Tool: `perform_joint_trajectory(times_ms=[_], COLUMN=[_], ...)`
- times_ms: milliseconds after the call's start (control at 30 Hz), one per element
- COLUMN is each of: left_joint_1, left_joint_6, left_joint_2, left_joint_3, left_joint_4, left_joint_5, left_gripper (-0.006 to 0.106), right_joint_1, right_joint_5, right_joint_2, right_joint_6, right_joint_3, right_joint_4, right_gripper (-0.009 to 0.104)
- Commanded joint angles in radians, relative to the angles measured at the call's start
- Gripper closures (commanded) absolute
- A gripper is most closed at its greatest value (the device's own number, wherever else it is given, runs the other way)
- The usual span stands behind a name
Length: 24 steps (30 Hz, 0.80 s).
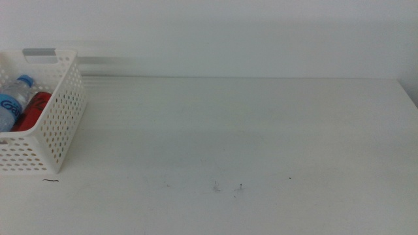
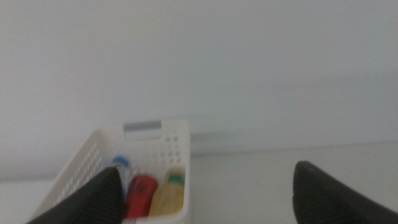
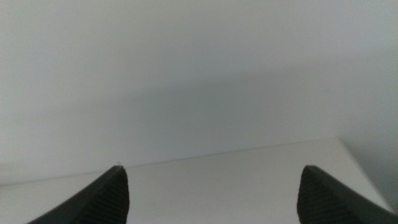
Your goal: Use arms to grab the bottles and put them into the dustbin to the left of the table.
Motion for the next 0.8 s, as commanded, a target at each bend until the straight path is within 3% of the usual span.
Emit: perform_joint_trajectory(times_ms=[0, 100, 200, 367, 500, 767], left_joint_1=[0.007, 0.007, 0.007, 0.007, 0.007, 0.007], left_joint_6=[-0.007, -0.007, -0.007, -0.007, -0.007, -0.007], left_joint_2=[-0.067, -0.127, -0.164, -0.246, -0.273, -0.273], left_joint_3=[0.068, 0.134, 0.187, 0.289, 0.354, 0.354], left_joint_4=[-0.015, -0.015, -0.015, -0.015, -0.015, -0.018], left_joint_5=[-0.015, -0.015, -0.045, -0.057, -0.057, -0.083], left_gripper=[0.007, 0.007, 0.007, 0.007, 0.007, 0.007], right_joint_1=[-0.044, -0.062, -0.062, -0.062, -0.062, -0.062], right_joint_5=[0.027, 0.050, 0.053, 0.102, 0.149, 0.124], right_joint_2=[-0.135, -0.258, -0.351, -0.446, -0.446, -0.446], right_joint_6=[-0.004, -0.004, -0.004, -0.004, -0.004, -0.004], right_joint_3=[0.080, 0.161, 0.235, 0.280, 0.280, 0.280], right_joint_4=[-0.021, -0.045, -0.138, -0.155, -0.206, -0.206], right_gripper=[0.011, 0.011, 0.011, 0.011, 0.011, 0.011])
